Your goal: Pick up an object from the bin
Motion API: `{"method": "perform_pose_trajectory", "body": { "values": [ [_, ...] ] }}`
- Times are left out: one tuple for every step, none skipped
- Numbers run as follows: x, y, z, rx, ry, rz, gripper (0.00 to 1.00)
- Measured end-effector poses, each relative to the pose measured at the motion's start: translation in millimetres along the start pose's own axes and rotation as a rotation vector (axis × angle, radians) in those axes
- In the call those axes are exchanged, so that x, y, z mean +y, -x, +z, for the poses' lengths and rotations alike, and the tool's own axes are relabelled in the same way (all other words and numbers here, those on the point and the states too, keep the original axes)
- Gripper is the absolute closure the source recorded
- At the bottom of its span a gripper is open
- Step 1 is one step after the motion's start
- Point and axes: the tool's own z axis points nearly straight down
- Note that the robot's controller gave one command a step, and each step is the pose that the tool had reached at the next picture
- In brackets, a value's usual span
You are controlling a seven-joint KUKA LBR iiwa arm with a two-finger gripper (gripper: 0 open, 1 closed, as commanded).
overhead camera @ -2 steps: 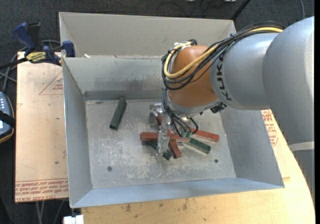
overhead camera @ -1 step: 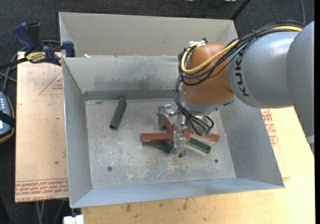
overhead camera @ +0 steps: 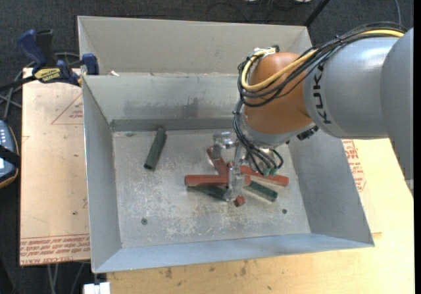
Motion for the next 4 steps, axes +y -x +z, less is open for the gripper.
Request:
{"method": "perform_pose_trajectory", "body": {
  "values": [
    [0.3,-6.1,36.2,-0.004,0.001,0.028,0.0],
    [-4.3,0.6,33.8,-0.014,0.003,0.113,1.0],
    [-4.3,0.6,33.8,-0.014,0.003,0.113,1.0],
    [-4.2,-0.5,30.9,-0.01,0.003,0.113,1.0]
  ]
}}
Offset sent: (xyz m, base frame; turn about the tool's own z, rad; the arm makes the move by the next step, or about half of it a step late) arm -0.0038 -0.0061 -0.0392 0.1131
